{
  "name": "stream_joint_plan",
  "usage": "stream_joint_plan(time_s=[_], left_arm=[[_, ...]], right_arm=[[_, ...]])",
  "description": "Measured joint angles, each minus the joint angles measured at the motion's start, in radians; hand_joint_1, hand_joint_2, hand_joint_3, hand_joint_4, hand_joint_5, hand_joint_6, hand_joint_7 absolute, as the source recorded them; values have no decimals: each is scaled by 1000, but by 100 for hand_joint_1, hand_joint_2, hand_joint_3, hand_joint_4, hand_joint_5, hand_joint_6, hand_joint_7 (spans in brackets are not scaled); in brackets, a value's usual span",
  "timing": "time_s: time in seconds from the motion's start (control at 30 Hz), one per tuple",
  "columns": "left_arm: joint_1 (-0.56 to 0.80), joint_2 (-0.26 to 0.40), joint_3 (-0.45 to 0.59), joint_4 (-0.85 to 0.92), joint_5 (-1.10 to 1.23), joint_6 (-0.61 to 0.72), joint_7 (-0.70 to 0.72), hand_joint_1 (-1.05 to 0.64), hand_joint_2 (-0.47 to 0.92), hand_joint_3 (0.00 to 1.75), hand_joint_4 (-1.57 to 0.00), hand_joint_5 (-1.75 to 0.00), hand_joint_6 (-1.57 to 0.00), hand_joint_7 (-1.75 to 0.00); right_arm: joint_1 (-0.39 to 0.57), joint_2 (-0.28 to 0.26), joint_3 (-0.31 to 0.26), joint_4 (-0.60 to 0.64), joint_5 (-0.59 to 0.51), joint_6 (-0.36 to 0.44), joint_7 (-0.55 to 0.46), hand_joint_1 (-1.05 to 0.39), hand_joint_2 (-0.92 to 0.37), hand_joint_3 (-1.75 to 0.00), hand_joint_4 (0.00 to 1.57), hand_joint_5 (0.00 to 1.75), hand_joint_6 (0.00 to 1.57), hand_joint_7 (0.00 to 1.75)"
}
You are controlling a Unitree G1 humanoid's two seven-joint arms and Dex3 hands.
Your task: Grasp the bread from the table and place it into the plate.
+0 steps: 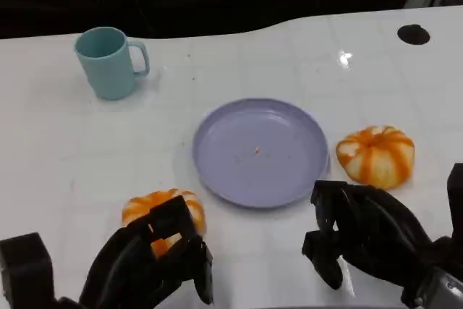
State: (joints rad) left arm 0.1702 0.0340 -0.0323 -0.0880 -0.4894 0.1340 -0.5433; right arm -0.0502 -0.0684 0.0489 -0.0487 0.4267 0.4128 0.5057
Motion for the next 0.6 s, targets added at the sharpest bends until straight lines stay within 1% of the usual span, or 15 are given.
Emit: stream_joint_plan(time_s=[0.2, 0.27, 0.33, 0.4, 0.43, 0.5, 0.53, 0.6], left_arm=[[0, 0, 0, 0, 4, -6, 0, -62, 92, 30, -85, -175, -63, -175], [0, 0, 0, -3, 9, -19, 0, -64, 92, 29, -81, -175, -60, -175], [0, 1, -2, -13, 36, -41, 3, -64, 92, 27, -75, -175, -55, -171], [1, 1, -3, -34, 61, -66, 15, -60, 92, 27, -63, -175, -51, -156], [1, 0, -3, -43, 77, -89, 22, -61, 92, 25, -56, -174, -51, -145], [0, -1, -3, -46, 124, -165, 34, -62, 92, 25, -50, -171, -48, -136], [0, 0, -2, -46, 153, -205, 42, -63, 92, 25, -48, -166, -44, -129], [-4, 5, -3, -45, 225, -284, 67, -65, 92, 23, -45, -149, -39, -110]], right_arm=[[0, 0, 0, 0, 0, 0, 0, -96, -68, -76, 127, 163, 109, 155], [0, 0, 0, 0, 0, 0, 0, -95, -69, -75, 128, 162, 109, 155], [0, 0, 0, 0, 0, 0, 0, -95, -69, -75, 128, 162, 109, 155], [0, 0, 0, 0, 0, 0, -1, -95, -69, -75, 128, 162, 109, 155], [0, 0, 0, 0, 0, 0, -1, -95, -69, -76, 128, 162, 109, 156], [0, 0, 0, 0, 0, 0, -1, -95, -69, -76, 128, 163, 108, 156], [0, 0, 0, 0, 0, 0, -1, -95, -69, -76, 128, 163, 108, 157], [0, 0, 0, 0, 0, 0, -1, -96, -69, -76, 127, 163, 107, 157]])
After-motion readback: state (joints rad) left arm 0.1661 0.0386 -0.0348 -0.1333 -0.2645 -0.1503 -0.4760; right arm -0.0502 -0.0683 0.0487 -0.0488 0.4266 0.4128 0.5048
